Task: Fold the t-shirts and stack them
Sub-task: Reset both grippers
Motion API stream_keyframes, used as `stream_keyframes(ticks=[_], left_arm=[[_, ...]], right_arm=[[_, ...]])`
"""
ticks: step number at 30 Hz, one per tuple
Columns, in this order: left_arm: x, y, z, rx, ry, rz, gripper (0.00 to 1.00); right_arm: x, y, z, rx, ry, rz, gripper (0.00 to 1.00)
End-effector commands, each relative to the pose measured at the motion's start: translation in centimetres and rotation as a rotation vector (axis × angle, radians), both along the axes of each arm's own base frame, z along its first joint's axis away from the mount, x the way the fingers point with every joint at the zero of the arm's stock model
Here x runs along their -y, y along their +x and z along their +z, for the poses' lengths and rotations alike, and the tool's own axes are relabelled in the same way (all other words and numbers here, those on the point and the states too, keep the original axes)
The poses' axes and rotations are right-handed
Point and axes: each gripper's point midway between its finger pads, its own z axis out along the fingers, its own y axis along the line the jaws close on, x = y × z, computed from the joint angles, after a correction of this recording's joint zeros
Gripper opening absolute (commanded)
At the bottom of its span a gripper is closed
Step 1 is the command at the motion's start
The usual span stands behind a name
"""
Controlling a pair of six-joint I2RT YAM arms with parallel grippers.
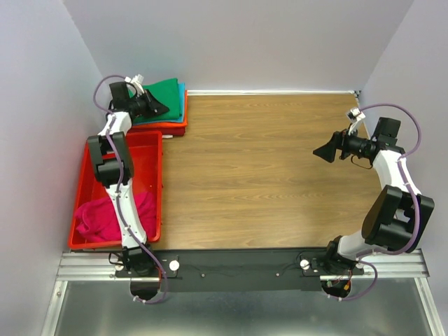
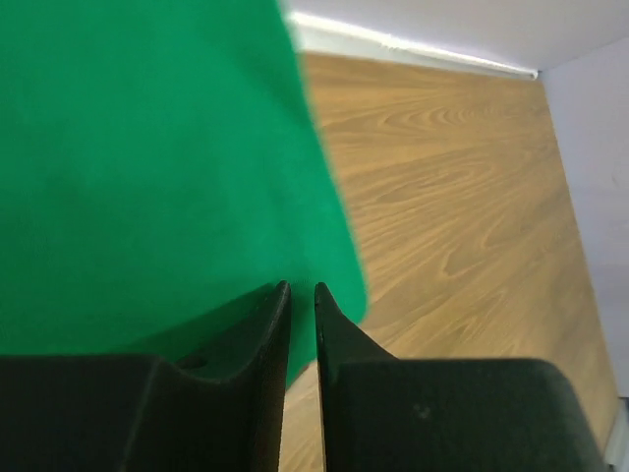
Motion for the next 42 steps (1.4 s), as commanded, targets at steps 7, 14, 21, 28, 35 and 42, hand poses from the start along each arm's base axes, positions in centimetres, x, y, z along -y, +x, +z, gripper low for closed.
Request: stream_keyframes(ticks=[7, 14, 21, 28, 35, 42], left_arm=[[-1.4, 0.7, -8.2, -0.255, 0.027, 0.058, 0.21], [-1.3, 1.3, 0.8, -0.051, 0.054, 0.002, 0.31], [-2.8, 0.2, 12.5, 0.217, 0.26, 0.117, 0.91], [-3.2, -7.4, 19.4, 0.433, 0.509, 0.327, 0.98], [-3.3, -18.2, 24.1, 0.625, 0.563, 0.514, 0.98], [-1.6, -23.9, 20.1, 0.674, 0.482, 0.487, 0.98]], right_arm=[[0.0, -0.4, -0.5, -0.024, 0.011, 0.007, 1.0], [0.0, -0.4, -0.7, -0.034, 0.021, 0.012, 1.0], [0.1, -0.4, -0.8, -0.029, 0.002, 0.01, 1.0], [2.1, 0.1, -0.6, 0.011, -0.14, -0.061, 1.0], [7.6, 0.4, 2.9, 0.15, -0.385, -0.409, 1.0], [11.8, -2.3, 9.2, 0.315, -0.387, -0.847, 1.0]])
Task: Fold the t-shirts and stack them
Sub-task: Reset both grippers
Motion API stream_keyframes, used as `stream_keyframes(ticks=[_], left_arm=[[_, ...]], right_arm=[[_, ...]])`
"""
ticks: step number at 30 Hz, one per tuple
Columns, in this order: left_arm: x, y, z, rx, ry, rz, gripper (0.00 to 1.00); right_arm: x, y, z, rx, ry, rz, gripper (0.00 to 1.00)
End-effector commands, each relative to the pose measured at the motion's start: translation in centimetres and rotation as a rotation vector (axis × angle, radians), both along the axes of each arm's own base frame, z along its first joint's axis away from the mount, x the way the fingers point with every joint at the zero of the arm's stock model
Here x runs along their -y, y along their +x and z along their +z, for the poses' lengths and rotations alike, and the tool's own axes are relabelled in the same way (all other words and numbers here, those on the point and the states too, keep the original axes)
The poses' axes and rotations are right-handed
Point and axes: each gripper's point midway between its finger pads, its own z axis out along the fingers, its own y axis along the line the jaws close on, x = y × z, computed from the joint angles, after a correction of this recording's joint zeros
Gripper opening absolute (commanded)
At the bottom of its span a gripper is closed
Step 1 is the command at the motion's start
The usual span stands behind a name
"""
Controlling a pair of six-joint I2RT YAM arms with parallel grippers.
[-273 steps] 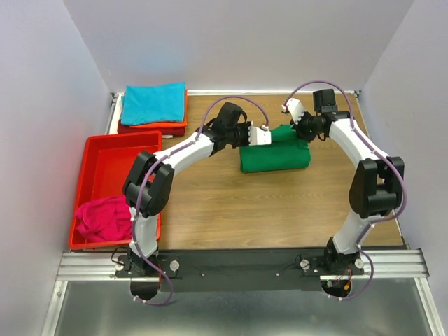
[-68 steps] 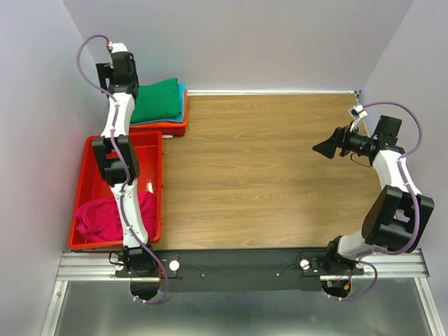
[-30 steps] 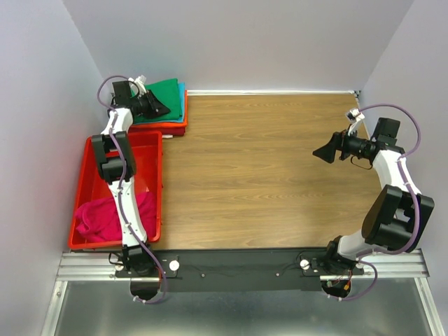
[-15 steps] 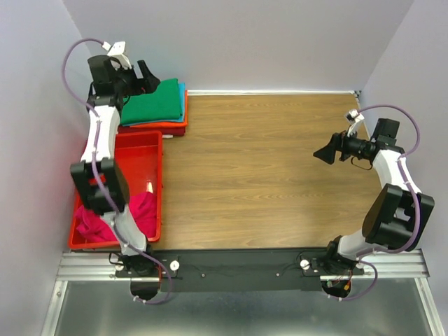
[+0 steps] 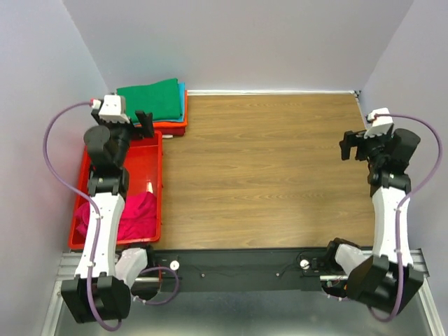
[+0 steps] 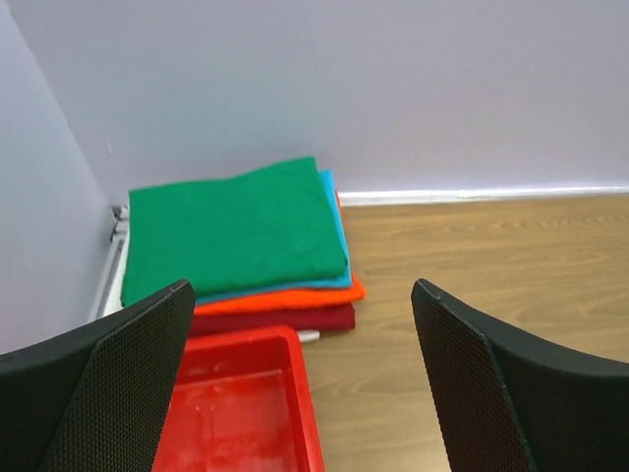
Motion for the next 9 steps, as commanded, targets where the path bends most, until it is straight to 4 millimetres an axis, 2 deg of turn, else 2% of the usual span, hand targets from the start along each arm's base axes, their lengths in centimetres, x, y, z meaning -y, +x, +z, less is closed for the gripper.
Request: stream_keyframes(ticks=[1, 2, 3, 6, 9], left_arm=[[0.5, -1.7, -0.6, 0.061, -0.023, -0.01, 0.98], [0.6, -2.3, -0.5, 0.07, -0.022, -0.014, 0.98], [0.6, -2.5, -1.5, 0.055, -0.025, -0.012, 0.98], [0.3, -3.3, -2.2, 0.057, -0.021, 0.008, 0.98], [0.3, -3.7, -3.4, 0.038, -0.018, 0.011, 0.98]], right_arm=[[4.6, -0.7, 2.3, 0.127, 0.079, -0.362, 1.0], [5.5, -1.2, 2.6, 0.142, 0.095, -0.437, 1.0], [5.5, -1.4, 2.7, 0.147, 0.114, -0.453, 1.0], [5.2, -2.3, 2.2, 0.153, 0.071, -0.436, 1.0], [5.2, -2.5, 2.4, 0.169, 0.147, -0.481, 1.0]])
